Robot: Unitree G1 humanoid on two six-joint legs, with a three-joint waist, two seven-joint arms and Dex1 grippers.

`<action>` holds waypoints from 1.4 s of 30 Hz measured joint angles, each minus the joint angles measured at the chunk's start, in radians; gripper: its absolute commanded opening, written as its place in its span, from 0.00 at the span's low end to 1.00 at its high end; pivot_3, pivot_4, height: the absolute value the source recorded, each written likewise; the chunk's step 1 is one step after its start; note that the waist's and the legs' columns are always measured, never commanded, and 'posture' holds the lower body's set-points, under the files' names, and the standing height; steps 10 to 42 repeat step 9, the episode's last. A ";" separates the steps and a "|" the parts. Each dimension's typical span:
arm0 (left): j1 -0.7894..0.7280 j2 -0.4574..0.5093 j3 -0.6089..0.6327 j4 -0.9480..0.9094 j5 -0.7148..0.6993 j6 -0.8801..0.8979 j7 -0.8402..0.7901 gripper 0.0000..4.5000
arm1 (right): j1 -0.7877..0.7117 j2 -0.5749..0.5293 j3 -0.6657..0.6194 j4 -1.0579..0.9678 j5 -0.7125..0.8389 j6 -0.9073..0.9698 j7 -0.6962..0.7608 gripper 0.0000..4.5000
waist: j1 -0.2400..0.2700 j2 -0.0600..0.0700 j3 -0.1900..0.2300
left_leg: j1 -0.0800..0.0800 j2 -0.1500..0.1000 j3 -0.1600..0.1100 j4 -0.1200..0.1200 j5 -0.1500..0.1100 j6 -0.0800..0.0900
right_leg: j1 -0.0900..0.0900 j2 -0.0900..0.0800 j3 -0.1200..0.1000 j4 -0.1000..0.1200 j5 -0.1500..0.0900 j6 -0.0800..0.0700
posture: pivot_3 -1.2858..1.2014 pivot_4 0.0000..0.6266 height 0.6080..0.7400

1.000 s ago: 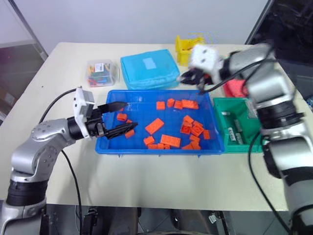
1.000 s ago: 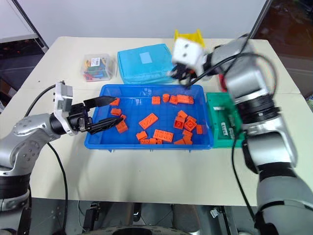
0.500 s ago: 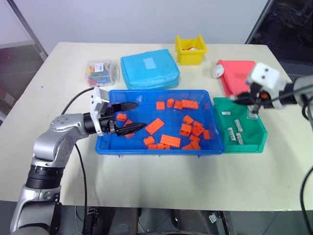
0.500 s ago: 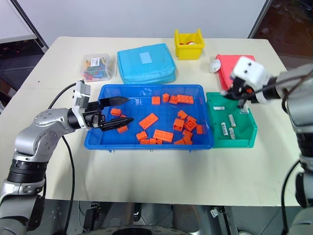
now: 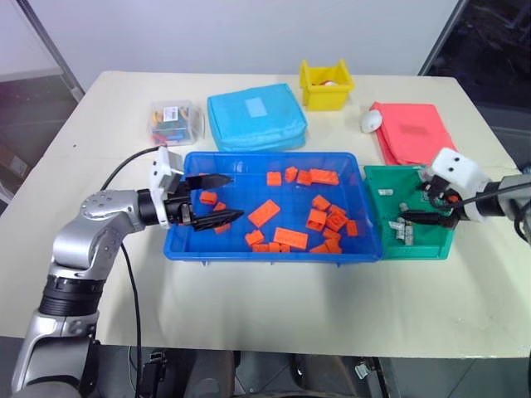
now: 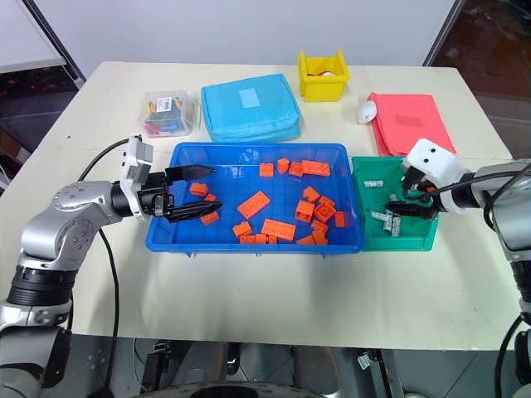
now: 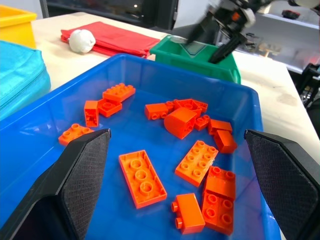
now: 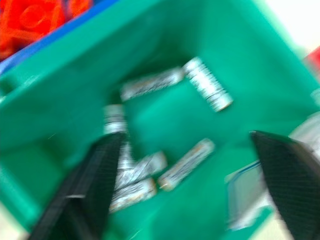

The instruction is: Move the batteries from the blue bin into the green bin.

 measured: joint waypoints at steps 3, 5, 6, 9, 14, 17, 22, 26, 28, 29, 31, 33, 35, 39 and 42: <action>-0.005 -0.005 0.048 0.001 -0.017 0.006 0.044 1.00 | -0.120 0.047 -0.004 0.064 0.015 -0.003 -0.032 0.99 | -0.003 0.000 0.000 | 0.000 0.000 0.000 0.000 0.000 0.000 | 0.000 0.000 0.000 0.000 0.000 0.000 | 0.52 0.24 1.00; -0.034 -0.012 0.097 0.018 -0.030 0.008 0.094 1.00 | -0.203 0.084 -0.020 0.120 0.039 -0.001 -0.062 0.99 | -0.002 0.000 0.000 | 0.000 0.000 -0.001 0.000 0.000 0.000 | 0.000 0.000 0.000 0.000 0.000 0.000 | 0.52 0.24 1.00; -0.055 -0.012 0.128 0.030 -0.031 0.004 0.122 1.00 | -0.243 0.099 -0.039 0.146 0.052 -0.009 -0.081 0.99 | 0.000 0.000 0.000 | 0.000 0.000 -0.001 0.000 0.000 0.000 | 0.000 0.000 0.000 0.000 0.000 0.000 | 0.52 0.24 1.00; -0.071 0.008 0.221 0.082 -0.015 -0.038 0.197 1.00 | -0.300 0.113 -0.108 0.246 0.056 -0.095 -0.175 0.99 | 0.005 0.000 0.000 | 0.000 0.000 0.000 -0.001 0.000 0.000 | 0.000 0.000 0.000 0.000 0.000 0.000 | 0.52 0.24 1.00; -0.071 0.008 0.221 0.082 -0.015 -0.038 0.197 1.00 | -0.300 0.113 -0.108 0.246 0.056 -0.095 -0.175 0.99 | 0.005 0.000 0.000 | 0.000 0.000 0.000 -0.001 0.000 0.000 | 0.000 0.000 0.000 0.000 0.000 0.000 | 0.52 0.24 1.00; -0.071 0.008 0.221 0.082 -0.015 -0.038 0.197 1.00 | -0.300 0.113 -0.108 0.246 0.056 -0.095 -0.175 0.99 | 0.005 0.000 0.000 | 0.000 0.000 0.000 -0.001 0.000 0.000 | 0.000 0.000 0.000 0.000 0.000 0.000 | 0.52 0.24 1.00; -0.071 0.008 0.221 0.082 -0.015 -0.038 0.197 1.00 | -0.300 0.113 -0.108 0.246 0.056 -0.095 -0.175 0.99 | 0.005 0.000 0.000 | 0.000 0.000 0.000 -0.001 0.000 0.000 | 0.000 0.000 0.000 0.000 0.000 0.000 | 0.52 0.24 1.00; -0.071 0.008 0.221 0.082 -0.015 -0.038 0.197 1.00 | -0.300 0.113 -0.108 0.246 0.056 -0.095 -0.175 0.99 | 0.005 0.000 0.000 | 0.000 0.000 0.000 -0.001 0.000 0.000 | 0.000 0.000 0.000 0.000 0.000 0.000 | 0.52 0.24 1.00; -0.071 0.008 0.221 0.082 -0.015 -0.038 0.197 1.00 | -0.300 0.113 -0.108 0.246 0.056 -0.095 -0.175 0.99 | 0.005 0.000 0.000 | 0.000 0.000 0.000 -0.001 0.000 0.000 | 0.000 0.000 0.000 0.000 0.000 0.000 | 0.52 0.24 1.00; -0.071 0.008 0.221 0.082 -0.015 -0.038 0.197 1.00 | -0.300 0.113 -0.108 0.246 0.056 -0.095 -0.175 0.99 | 0.005 0.000 0.000 | 0.000 0.000 0.000 -0.001 0.000 0.000 | 0.000 0.000 0.000 0.000 0.000 0.000 | 0.52 0.24 1.00; -0.071 0.008 0.221 0.082 -0.015 -0.038 0.197 1.00 | -0.300 0.113 -0.108 0.246 0.056 -0.095 -0.175 0.99 | 0.005 0.000 0.000 | 0.000 0.000 0.000 -0.001 0.000 0.000 | 0.000 0.000 0.000 0.000 0.000 0.000 | 0.52 0.24 1.00; -0.071 0.008 0.221 0.082 -0.015 -0.038 0.197 1.00 | -0.300 0.113 -0.108 0.246 0.056 -0.095 -0.175 0.99 | 0.005 0.000 0.000 | 0.000 0.000 0.000 -0.001 0.000 0.000 | 0.000 0.000 0.000 0.000 0.000 0.000 | 0.52 0.24 1.00; -0.071 0.008 0.221 0.082 -0.015 -0.038 0.197 1.00 | -0.300 0.113 -0.108 0.246 0.056 -0.095 -0.175 0.99 | 0.005 0.000 0.000 | 0.000 0.000 0.000 -0.001 0.000 0.000 | 0.000 0.000 0.000 0.000 0.000 0.000 | 0.52 0.24 1.00; -0.071 0.008 0.221 0.082 -0.015 -0.038 0.197 1.00 | -0.300 0.113 -0.108 0.246 0.056 -0.095 -0.175 0.99 | 0.005 0.000 0.000 | 0.000 0.000 0.000 -0.001 0.000 0.000 | 0.000 0.000 0.000 0.000 0.000 0.000 | 0.52 0.24 1.00; -0.071 0.008 0.221 0.082 -0.015 -0.038 0.197 1.00 | -0.300 0.113 -0.108 0.246 0.056 -0.095 -0.175 0.99 | 0.005 0.000 0.000 | 0.000 0.000 0.000 -0.001 0.000 0.000 | 0.000 0.000 0.000 0.000 0.000 0.000 | 0.52 0.24 1.00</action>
